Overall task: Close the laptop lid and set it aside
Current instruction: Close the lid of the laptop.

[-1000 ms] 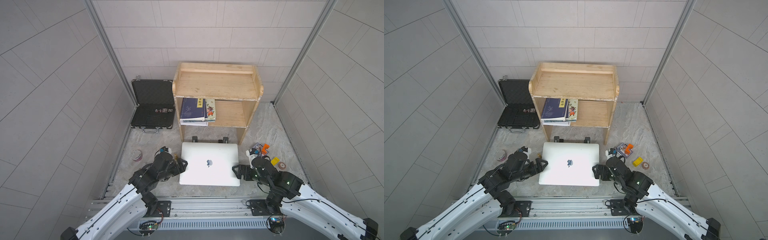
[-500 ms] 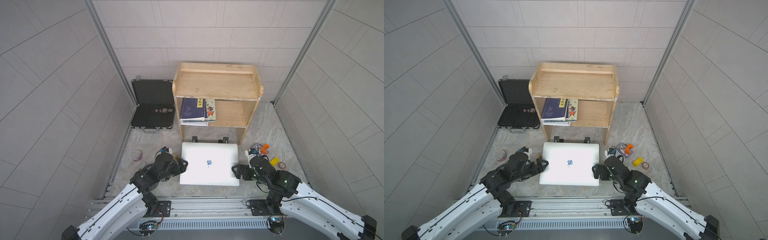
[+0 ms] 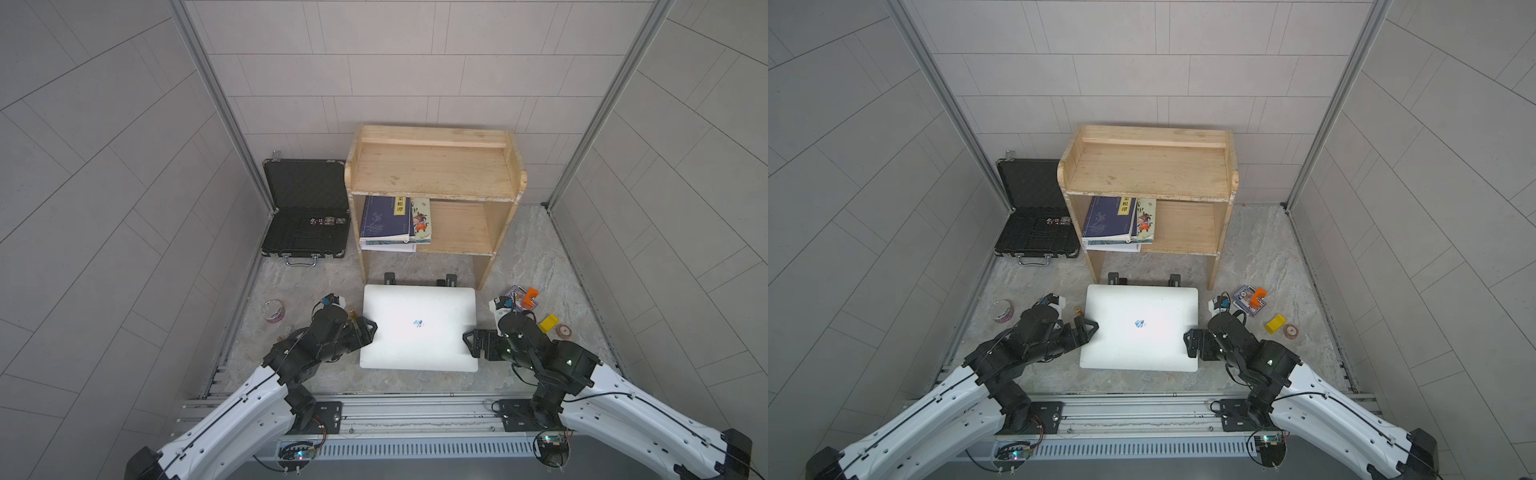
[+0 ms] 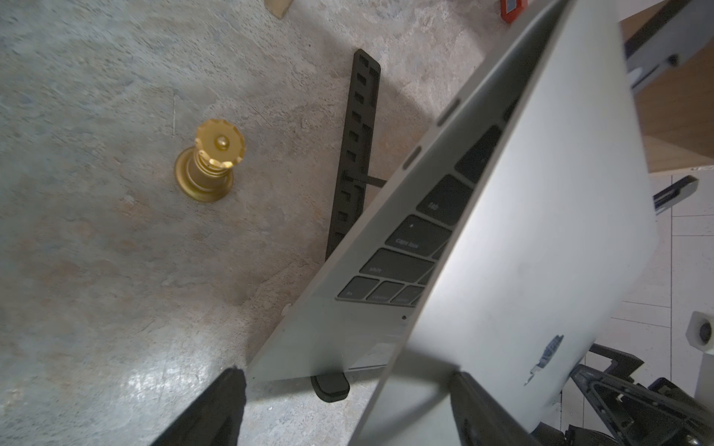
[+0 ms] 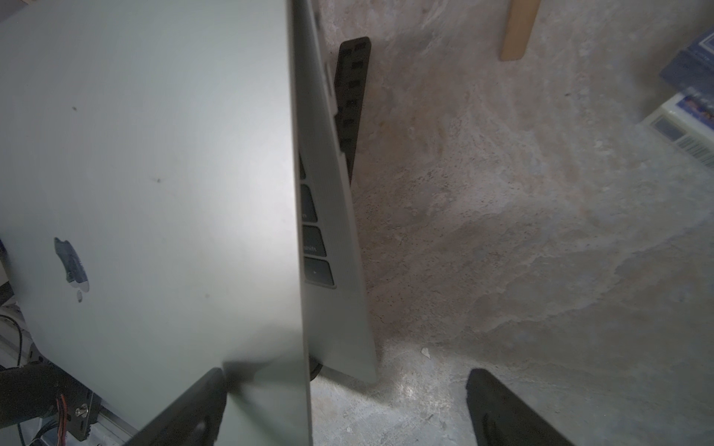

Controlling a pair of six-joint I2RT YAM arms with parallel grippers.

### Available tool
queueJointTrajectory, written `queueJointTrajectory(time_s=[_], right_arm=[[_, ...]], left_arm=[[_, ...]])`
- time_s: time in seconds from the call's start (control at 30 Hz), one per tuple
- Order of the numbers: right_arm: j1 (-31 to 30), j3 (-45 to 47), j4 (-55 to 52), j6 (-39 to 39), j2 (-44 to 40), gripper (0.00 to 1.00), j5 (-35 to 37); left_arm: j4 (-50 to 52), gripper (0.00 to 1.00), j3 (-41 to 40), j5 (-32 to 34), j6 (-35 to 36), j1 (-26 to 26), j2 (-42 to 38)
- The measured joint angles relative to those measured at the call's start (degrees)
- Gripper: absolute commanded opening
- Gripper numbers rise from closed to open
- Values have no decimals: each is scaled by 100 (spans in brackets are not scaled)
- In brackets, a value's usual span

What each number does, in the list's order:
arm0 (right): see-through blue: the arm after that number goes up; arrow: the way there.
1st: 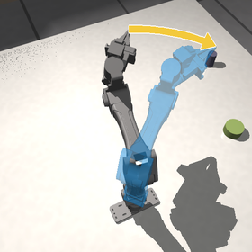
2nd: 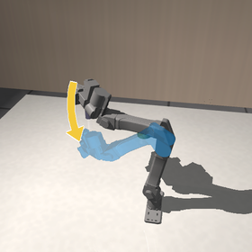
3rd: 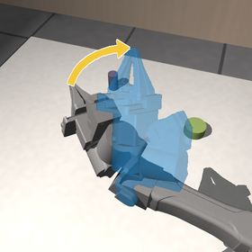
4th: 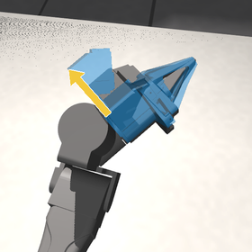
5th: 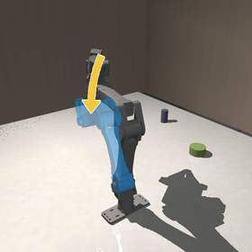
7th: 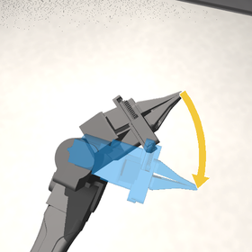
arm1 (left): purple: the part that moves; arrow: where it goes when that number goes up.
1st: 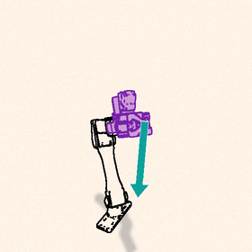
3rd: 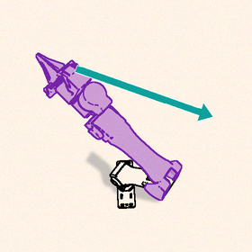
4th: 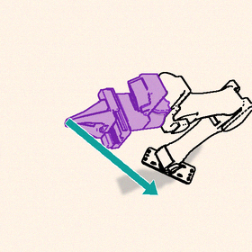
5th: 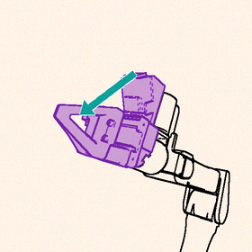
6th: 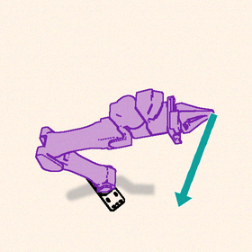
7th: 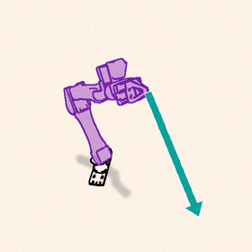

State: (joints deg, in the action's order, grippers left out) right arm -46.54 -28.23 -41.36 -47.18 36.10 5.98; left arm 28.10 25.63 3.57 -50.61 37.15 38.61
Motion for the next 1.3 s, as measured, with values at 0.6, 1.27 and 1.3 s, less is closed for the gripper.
queueJointTrajectory(time_s=[0.6, 1.27, 1.3], right_arm=[[2, 223, 267, 24, 297, 100, 35], [46, 299, 767, 92, 793, 100, 35], [48, 299, 798, 96, 813, 100, 35]], left_arm=[[-247, 84, -289, 35, 0, 2, 129], [-431, 84, -479, 116, -2, 2, 323], [-450, 84, -479, 122, -2, 2, 358]])
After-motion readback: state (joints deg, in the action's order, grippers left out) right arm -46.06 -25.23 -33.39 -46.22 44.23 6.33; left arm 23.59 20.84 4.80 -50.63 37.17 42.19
